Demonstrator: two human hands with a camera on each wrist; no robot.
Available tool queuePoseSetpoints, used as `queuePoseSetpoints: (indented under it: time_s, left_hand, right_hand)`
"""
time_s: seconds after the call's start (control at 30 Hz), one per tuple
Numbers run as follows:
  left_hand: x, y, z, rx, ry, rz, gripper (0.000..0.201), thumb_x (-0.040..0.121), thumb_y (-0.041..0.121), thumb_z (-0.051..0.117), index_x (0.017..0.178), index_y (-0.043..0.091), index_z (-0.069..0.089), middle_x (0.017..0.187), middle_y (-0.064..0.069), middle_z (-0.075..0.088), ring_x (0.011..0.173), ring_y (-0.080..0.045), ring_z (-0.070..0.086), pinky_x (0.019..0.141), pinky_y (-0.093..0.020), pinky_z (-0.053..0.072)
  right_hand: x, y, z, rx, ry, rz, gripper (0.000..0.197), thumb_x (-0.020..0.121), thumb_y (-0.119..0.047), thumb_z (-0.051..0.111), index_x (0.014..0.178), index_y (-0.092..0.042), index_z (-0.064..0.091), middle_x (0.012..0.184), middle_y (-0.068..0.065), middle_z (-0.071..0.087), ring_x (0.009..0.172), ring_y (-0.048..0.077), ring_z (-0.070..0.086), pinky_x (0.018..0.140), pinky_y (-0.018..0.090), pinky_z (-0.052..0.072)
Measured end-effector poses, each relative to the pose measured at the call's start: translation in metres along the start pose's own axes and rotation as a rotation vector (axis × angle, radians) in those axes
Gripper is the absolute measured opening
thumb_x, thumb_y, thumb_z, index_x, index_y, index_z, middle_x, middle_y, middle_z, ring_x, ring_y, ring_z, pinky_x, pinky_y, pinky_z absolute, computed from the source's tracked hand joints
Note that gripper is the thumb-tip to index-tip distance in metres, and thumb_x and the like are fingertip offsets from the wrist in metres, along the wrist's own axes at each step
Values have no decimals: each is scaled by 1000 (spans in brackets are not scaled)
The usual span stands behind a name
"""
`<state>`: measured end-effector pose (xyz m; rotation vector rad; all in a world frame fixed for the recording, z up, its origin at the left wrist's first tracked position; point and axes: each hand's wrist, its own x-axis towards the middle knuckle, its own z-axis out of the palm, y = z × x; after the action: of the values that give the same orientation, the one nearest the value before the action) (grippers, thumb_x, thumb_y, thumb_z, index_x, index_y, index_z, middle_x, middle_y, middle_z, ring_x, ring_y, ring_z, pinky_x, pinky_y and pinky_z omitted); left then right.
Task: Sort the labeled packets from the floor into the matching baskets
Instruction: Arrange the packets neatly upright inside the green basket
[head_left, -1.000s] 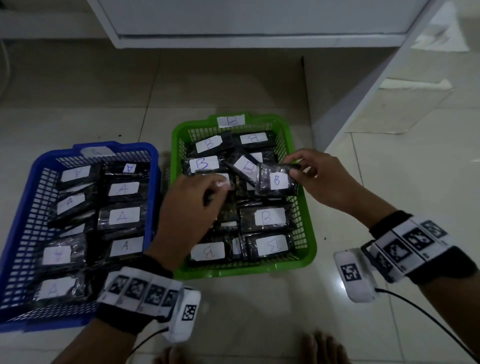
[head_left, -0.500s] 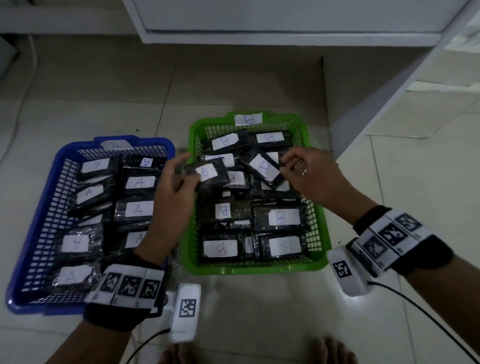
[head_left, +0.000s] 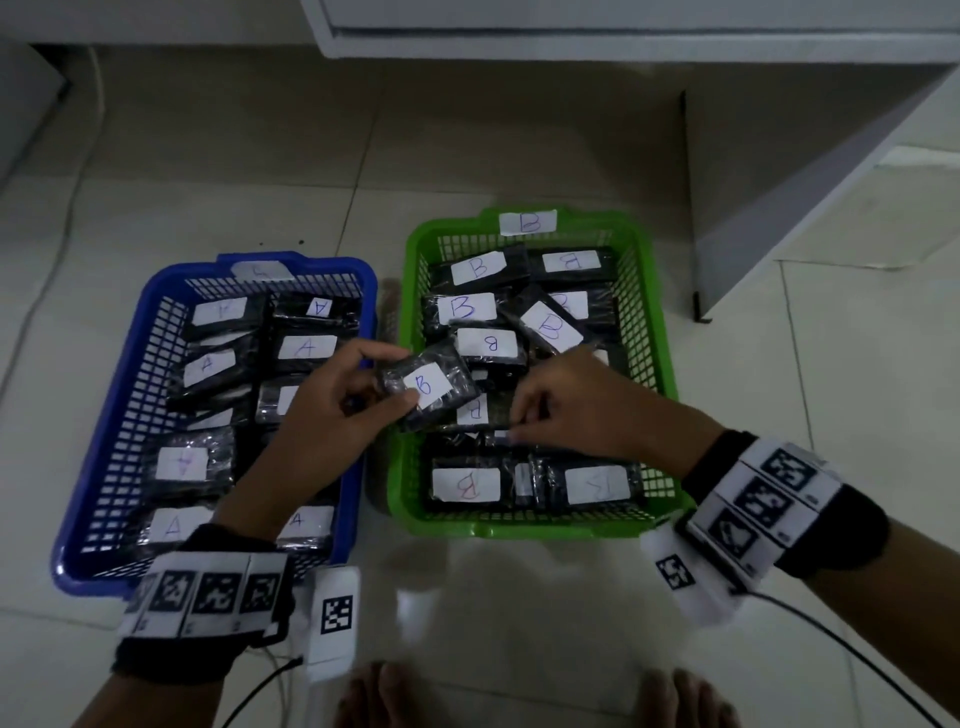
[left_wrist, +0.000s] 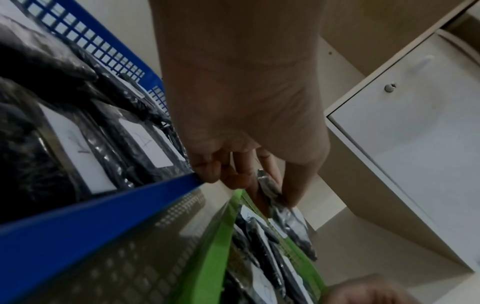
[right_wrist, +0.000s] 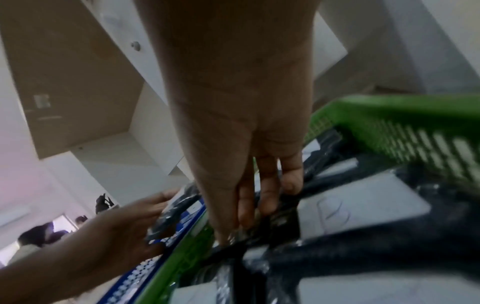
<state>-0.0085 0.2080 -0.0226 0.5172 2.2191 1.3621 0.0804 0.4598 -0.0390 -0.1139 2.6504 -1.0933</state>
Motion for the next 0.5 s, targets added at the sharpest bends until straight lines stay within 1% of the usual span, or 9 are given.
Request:
queuePoseSetpoints:
  time_s: [0.03, 0.1, 0.13, 0.2, 0.3, 0.37, 0.4, 0.43, 0.5]
  left_hand:
    - [0, -1, -1, 1, -9, -12, 33, 90, 19, 71, 121, 25, 60, 88, 3, 76, 81, -16, 69, 77, -22, 54]
    - [1, -5, -1, 13, -13, -23, 34, 91, 21, 71, 122, 28, 59, 91, 1, 77, 86, -20, 70, 82, -30, 56]
    - [1, -6, -1, 19, -15, -21, 34, 91, 22, 70, 123, 29, 59, 91, 0, 77, 86, -21, 70, 83, -33, 56]
    - [3, -8, 0, 33, -14, -12, 34, 93, 22, 68, 125, 31, 58, 88, 1, 76, 83, -20, 69, 82, -34, 56]
    - [6, -11, -1, 59, -9, 18, 34, 97, 21, 63, 129, 32, 56, 72, 8, 69, 70, -9, 61, 75, -25, 50]
    - [7, -14, -1, 83, 13, 32, 35, 99, 21, 59, 132, 34, 55, 68, 8, 62, 67, -8, 57, 70, -19, 48]
    - [9, -16, -1, 91, 37, 35, 35, 101, 21, 56, 133, 35, 55, 72, 7, 62, 67, -8, 57, 69, -17, 47]
    - [9, -17, -1, 82, 63, 33, 36, 103, 20, 53, 135, 35, 54, 78, 7, 63, 66, -4, 56, 66, -14, 47]
    - [11, -18, 1, 26, 115, 18, 37, 105, 16, 46, 138, 31, 53, 95, 3, 64, 65, 5, 56, 61, -8, 45]
  right_hand:
    - [0, -5, 6, 47, -62, 3, 14, 78, -31, 78, 86, -19, 75, 77, -10, 70, 65, -4, 62, 58, 8, 44]
    - [1, -8, 16, 51, -88, -7, 22, 78, -32, 79, 92, -16, 76, 83, -8, 73, 68, -5, 63, 61, 9, 47]
    - [2, -9, 20, 1, -95, -13, 26, 77, -34, 79, 96, -16, 75, 87, -8, 73, 71, -4, 64, 65, 11, 50]
    - [2, -8, 24, -97, -115, -13, 29, 77, -37, 78, 100, -20, 74, 90, -9, 73, 75, -1, 65, 71, 19, 54]
    - [1, -6, 26, -106, -131, -14, 26, 81, -39, 73, 102, -23, 75, 90, -11, 70, 76, 0, 63, 67, 17, 49]
    - [-1, -8, 24, -108, -165, -32, 25, 84, -39, 70, 101, -22, 75, 88, -11, 68, 76, 1, 61, 65, 15, 44]
    - [0, -8, 21, -71, -168, -24, 23, 84, -40, 70, 97, -21, 76, 86, -11, 69, 74, 0, 62, 63, 13, 43]
    - [1, -9, 17, -21, -143, -5, 21, 85, -40, 70, 90, -20, 76, 81, -10, 70, 70, 0, 62, 61, 11, 44]
    - [7, -5, 7, 4, 23, 24, 20, 86, -39, 69, 79, -20, 73, 72, -9, 68, 63, 1, 61, 59, 15, 48]
